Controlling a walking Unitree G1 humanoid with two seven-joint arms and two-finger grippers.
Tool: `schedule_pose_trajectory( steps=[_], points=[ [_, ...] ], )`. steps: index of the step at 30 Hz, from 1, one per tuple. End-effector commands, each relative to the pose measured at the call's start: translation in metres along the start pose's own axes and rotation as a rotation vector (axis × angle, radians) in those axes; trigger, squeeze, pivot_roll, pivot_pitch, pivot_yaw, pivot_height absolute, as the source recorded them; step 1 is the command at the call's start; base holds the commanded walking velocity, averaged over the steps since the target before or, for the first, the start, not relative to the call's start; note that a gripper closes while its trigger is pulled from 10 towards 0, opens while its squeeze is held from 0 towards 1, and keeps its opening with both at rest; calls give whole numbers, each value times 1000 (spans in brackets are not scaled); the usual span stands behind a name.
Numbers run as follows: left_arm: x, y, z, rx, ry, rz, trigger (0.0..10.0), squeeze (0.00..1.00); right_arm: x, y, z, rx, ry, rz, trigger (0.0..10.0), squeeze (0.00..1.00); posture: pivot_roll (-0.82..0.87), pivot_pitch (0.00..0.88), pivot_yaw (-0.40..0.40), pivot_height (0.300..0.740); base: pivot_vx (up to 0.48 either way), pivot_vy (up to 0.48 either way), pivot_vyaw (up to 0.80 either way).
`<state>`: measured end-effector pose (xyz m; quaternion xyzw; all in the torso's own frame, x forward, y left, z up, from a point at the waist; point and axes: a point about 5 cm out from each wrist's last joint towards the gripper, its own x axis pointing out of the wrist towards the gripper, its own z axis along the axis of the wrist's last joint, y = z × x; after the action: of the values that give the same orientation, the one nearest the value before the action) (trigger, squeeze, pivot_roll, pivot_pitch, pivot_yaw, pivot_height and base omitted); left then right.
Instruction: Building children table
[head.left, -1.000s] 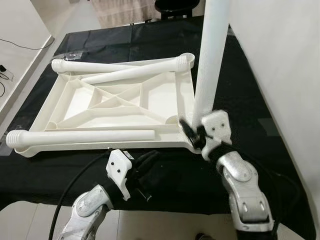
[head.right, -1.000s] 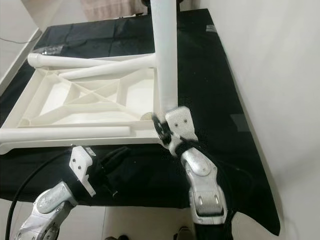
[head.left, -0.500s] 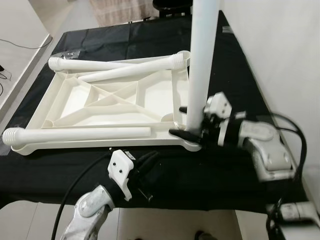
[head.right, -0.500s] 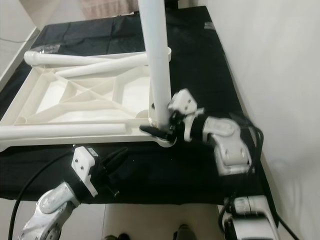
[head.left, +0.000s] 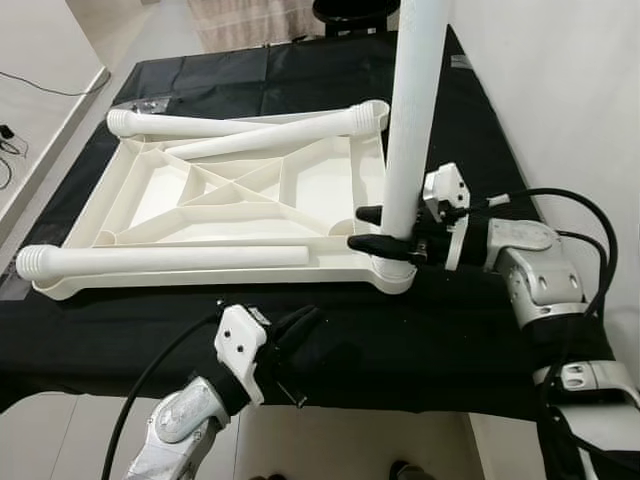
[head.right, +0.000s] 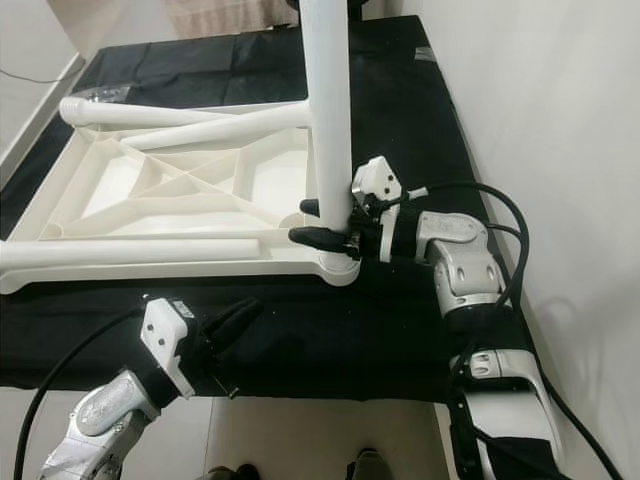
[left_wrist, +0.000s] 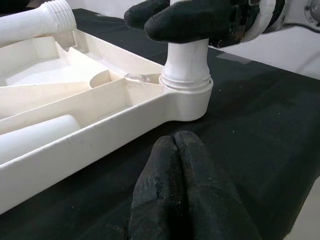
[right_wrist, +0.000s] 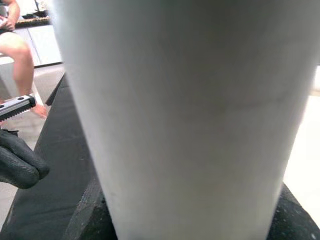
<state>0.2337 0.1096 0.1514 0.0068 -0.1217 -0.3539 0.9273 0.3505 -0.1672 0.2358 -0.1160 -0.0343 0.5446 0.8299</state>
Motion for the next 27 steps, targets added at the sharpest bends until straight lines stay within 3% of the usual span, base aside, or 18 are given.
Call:
schedule_pose_trajectory(
  steps=[1,3,5,6,7,8,9,10,11,14,16,19,20,21,22,27],
  points=[
    [-4,-1,-4,-18,23,4,10000,0,1,1,-8,40,14,-23,0,0,61,276,72,740,0,0,0],
    [-4,-1,-4,-19,22,5,10000,0,-2,2,-11,35,17,-59,0,0,59,276,71,740,0,0,0],
    [-4,0,-3,-24,18,-2,10000,0,-2,23,-34,92,52,-400,0,0,29,291,66,740,0,0,0],
    [-4,0,-3,-24,18,-2,10000,0,-2,23,-34,92,52,-400,0,0,29,291,66,740,0,0,0],
    [-4,0,-3,-25,17,-5,10000,0,-4,33,-48,104,123,-644,0,0,19,295,68,740,0,0,0],
    [-4,0,-3,-25,17,-5,10000,0,-4,33,-48,104,123,-644,0,0,19,295,68,740,0,0,0],
    [-4,1,-2,-25,17,-7,10000,0,-9,57,-60,135,175,-885,0,0,4,301,66,740,0,0,0],
    [-4,2,-2,-26,18,-9,10000,0,-6,74,-64,130,217,-981,0,0,5,303,77,740,0,0,0],
    [-3,3,-2,-26,18,-10,10000,0,-3,84,-66,123,231,-1011,0,0,5,303,77,740,0,0,0],
    [-3,3,-3,-23,19,-11,10000,0,7,88,-66,126,225,-973,0,0,-15,296,84,740,0,0,0],
    [0,3,-4,-23,21,-16,10000,0,23,79,-63,107,198,-907,0,0,-4,280,67,740,0,0,0],
    [1,3,-4,-23,22,-16,10000,0,27,73,-61,89,198,-895,667,0,-3,280,65,740,0,0,0],
    [1,3,-5,-20,21,-11,10000,0,32,69,-57,95,164,-851,10000,0,-4,280,63,740,0,0,0],
    [1,3,-5,-18,20,-8,10000,0,35,67,-54,102,141,-820,10000,0,-4,280,64,740,0,0,0],
    [1,3,-5,-18,18,-5,10000,0,36,65,-47,120,101,-789,10000,1000,-2,279,61,740,0,0,0],
    [1,2,-4,-24,16,-8,10000,0,38,58,-25,178,-25,-637,10000,1000,4,279,64,740,0,0,0]
  ],
)
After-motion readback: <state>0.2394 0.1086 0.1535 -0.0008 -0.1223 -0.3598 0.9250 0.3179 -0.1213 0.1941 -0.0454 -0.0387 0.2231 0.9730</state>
